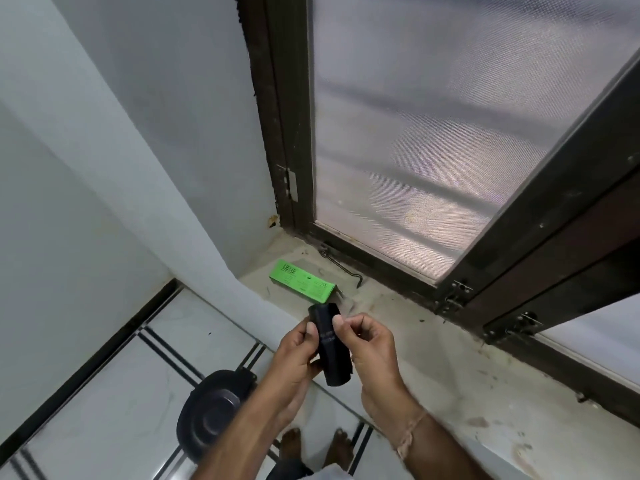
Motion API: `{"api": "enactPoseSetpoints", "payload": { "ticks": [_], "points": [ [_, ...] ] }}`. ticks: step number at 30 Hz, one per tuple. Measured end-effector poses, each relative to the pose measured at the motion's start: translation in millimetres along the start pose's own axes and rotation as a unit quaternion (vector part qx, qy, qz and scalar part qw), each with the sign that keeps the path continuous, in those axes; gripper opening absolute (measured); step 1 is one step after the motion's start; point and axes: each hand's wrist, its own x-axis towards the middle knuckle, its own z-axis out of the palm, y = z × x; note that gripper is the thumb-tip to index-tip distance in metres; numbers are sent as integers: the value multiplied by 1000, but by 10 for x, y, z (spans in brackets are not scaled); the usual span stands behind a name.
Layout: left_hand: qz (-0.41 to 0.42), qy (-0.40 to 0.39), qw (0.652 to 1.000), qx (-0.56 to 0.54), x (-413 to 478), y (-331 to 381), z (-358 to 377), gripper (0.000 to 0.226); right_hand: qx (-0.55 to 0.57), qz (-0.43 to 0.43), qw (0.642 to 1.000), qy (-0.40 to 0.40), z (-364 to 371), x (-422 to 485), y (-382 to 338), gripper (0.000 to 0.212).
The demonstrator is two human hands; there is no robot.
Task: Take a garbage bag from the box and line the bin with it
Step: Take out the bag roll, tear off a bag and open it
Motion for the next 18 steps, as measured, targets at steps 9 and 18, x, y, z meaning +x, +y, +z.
{"api": "enactPoseSetpoints", "payload": {
  "ticks": [9, 18],
  "points": [
    [-13, 63, 996, -63, -130, 52, -213, 58, 5, 40, 997, 70, 384, -120, 85, 25],
    [-3, 36, 997, -72, -383, 125, -770, 53, 7, 36, 992, 118, 1005, -268, 157, 26]
  ]
}}
